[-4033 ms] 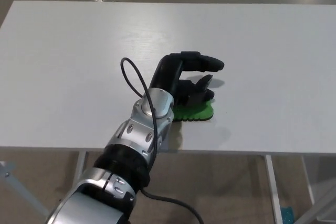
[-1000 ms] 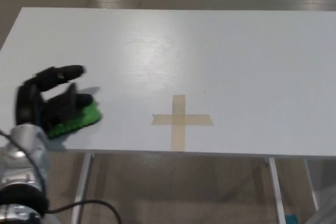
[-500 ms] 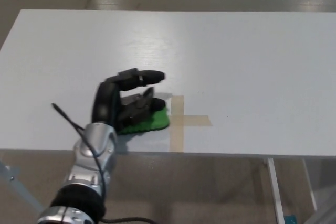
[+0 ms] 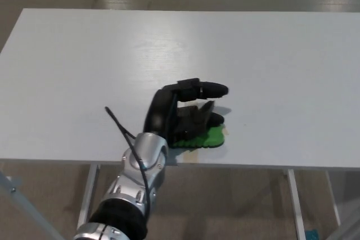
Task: Use the left hand to press on the green eraser and wipe the desk from center to the left and then back to center.
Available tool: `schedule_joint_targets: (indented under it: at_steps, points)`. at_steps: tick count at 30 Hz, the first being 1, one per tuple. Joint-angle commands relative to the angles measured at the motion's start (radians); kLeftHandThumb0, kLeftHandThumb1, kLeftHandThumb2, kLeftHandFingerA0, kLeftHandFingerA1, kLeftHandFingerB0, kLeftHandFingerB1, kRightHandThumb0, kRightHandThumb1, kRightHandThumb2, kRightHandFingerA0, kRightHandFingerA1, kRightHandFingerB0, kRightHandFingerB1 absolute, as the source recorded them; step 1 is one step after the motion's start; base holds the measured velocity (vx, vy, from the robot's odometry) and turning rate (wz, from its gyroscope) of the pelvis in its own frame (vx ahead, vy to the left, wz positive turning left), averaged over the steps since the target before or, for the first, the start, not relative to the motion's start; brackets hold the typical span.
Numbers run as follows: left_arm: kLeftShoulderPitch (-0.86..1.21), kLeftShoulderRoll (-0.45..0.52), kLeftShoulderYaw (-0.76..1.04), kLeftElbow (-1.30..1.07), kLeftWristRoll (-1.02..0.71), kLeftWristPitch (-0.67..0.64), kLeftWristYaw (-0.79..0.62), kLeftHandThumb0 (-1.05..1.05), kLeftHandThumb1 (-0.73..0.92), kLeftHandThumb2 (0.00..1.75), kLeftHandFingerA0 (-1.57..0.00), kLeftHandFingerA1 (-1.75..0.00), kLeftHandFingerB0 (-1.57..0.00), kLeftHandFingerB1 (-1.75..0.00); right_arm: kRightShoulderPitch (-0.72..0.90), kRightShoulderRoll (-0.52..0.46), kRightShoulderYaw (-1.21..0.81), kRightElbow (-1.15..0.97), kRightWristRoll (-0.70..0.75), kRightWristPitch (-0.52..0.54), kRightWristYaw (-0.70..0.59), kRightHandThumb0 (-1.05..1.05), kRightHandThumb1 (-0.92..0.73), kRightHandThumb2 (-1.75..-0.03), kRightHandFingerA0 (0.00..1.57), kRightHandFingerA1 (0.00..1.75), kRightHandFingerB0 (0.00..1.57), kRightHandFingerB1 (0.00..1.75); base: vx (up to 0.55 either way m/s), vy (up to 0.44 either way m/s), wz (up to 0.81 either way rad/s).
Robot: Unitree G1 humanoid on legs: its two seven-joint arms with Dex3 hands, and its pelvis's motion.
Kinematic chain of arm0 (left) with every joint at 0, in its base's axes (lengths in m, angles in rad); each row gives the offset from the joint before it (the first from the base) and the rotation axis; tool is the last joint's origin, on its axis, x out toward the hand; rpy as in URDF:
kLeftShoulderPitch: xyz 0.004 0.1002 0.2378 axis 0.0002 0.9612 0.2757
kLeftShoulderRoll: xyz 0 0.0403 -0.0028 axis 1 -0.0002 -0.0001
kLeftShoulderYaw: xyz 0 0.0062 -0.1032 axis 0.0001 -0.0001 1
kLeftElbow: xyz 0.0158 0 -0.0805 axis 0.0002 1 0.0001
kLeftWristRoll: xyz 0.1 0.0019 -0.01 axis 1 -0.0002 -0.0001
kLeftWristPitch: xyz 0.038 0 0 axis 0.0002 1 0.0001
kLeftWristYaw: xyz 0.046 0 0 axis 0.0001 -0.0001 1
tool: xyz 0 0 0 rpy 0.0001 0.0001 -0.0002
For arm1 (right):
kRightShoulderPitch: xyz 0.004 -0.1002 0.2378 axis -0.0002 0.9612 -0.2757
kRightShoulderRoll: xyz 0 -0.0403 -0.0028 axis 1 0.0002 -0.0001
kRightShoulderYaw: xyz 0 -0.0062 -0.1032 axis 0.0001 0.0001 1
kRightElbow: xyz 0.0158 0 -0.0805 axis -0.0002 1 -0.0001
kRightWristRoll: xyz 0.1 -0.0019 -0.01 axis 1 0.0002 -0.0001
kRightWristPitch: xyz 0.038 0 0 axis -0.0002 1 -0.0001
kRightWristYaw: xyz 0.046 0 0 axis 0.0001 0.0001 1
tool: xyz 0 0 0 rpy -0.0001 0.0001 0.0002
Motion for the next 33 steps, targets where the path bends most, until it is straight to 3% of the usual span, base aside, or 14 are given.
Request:
schedule_joint_targets:
  at_steps: [1,5,8,9,10,11,14,15,16,17,22,23,26,33]
  points:
    - [0.009,-0.041,-0.040,-0.002,0.056,0.087,0.002,-0.24,0.77,0.65,-1.07,-0.52,-0.99,-0.49,0.006,0.005,-0.002,-0.010,0.001,0.003,-0.008,-0.44,-0.75,-0.63,0.70,0.53,0.61,0.40,0.00,0.000,0.00]
    - [0.011,-0.042,-0.046,-0.016,0.055,0.095,-0.004,-0.24,0.77,0.65,-1.07,-0.53,-0.98,-0.49,0.008,0.002,0.001,-0.012,-0.002,0.005,-0.009,-0.43,-0.75,-0.63,0.70,0.53,0.60,0.40,0.00,0.000,0.00]
    - [0.014,-0.035,-0.052,-0.031,0.061,0.105,-0.005,-0.27,0.76,0.64,-1.05,-0.51,-0.86,-0.46,0.009,-0.004,0.006,-0.015,-0.009,0.010,-0.008,-0.43,-0.75,-0.63,0.69,0.53,0.60,0.40,0.00,0.000,0.00]
    - [0.021,-0.023,-0.058,-0.049,0.066,0.103,-0.019,-0.48,0.64,0.60,-0.31,-0.32,-0.31,-0.32,0.009,-0.004,0.008,-0.016,-0.013,0.011,-0.012,-0.43,-0.75,-0.63,0.69,0.53,0.60,0.40,0.00,0.000,0.00]
    - [0.026,-0.014,-0.063,-0.062,0.069,0.101,-0.029,-0.48,0.64,0.60,-0.31,-0.32,-0.31,-0.32,0.008,-0.004,0.010,-0.016,-0.015,0.011,-0.015,-0.43,-0.75,-0.63,0.69,0.53,0.60,0.40,0.00,0.000,0.00]
    - [0.023,0.003,-0.068,-0.079,0.067,0.097,-0.064,-0.75,0.46,0.78,0.00,0.00,-0.11,-0.24,0.007,-0.005,0.011,-0.015,-0.017,0.009,-0.017,-0.43,-0.75,-0.63,0.70,0.53,0.60,0.40,0.00,0.000,0.00]
    - [0.019,0.023,-0.073,-0.104,0.060,0.100,-0.113,-0.75,0.46,0.78,0.00,0.00,-0.11,-0.24,0.005,-0.007,0.013,-0.014,-0.018,0.007,-0.019,-0.43,-0.75,-0.63,0.70,0.53,0.60,0.40,0.00,0.000,0.00]
    - [0.011,0.043,-0.076,-0.121,0.062,0.097,-0.136,-0.77,0.55,0.57,0.00,0.00,0.00,-0.24,0.006,-0.007,0.015,-0.014,-0.020,0.004,-0.020,-0.43,-0.75,-0.63,0.69,0.52,0.59,0.40,0.00,0.000,0.00]
    - [0.005,0.058,-0.079,-0.134,0.063,0.095,-0.153,-0.77,0.55,0.57,0.00,0.00,0.00,-0.24,0.007,-0.008,0.017,-0.013,-0.022,0.002,-0.020,-0.43,-0.75,-0.63,0.69,0.52,0.59,0.40,0.00,0.000,0.00]
    - [-0.017,0.109,-0.079,-0.185,0.067,0.094,-0.195,-0.83,0.47,0.84,0.00,0.00,0.00,-0.16,0.007,-0.010,0.015,-0.012,-0.018,0.003,-0.012,-0.43,-0.75,-0.63,0.70,0.52,0.59,0.40,0.00,0.000,0.00]
    - [-0.038,0.181,-0.084,-0.278,0.065,0.112,-0.255,-0.83,0.47,0.84,0.00,0.00,0.00,-0.16,0.008,-0.013,0.013,-0.010,-0.009,0.006,0.000,-0.43,-0.75,-0.63,0.70,0.52,0.59,0.40,0.00,0.000,0.00]
    - [-0.047,0.199,-0.081,-0.297,0.062,0.117,-0.269,-0.84,0.58,0.57,0.00,0.00,0.00,-0.18,0.008,-0.013,0.012,-0.007,-0.007,0.003,0.002,-0.42,-0.75,-0.63,0.70,0.52,0.59,0.40,0.00,0.000,0.00]
    - [-0.058,0.228,-0.078,-0.334,0.055,0.130,-0.294,-0.84,0.58,0.57,0.00,0.00,0.00,-0.18,0.009,-0.012,0.010,-0.002,-0.004,-0.002,0.006,-0.42,-0.75,-0.63,0.70,0.52,0.59,0.40,0.00,0.000,0.00]
    - [-0.045,0.358,0.002,-0.810,-0.105,0.254,-0.429,-0.91,0.58,0.59,0.00,0.00,0.00,-0.27,0.011,0.005,-0.002,0.015,0.010,0.016,0.004,-0.44,-0.75,-0.63,0.70,0.53,0.60,0.40,0.00,0.000,0.00]
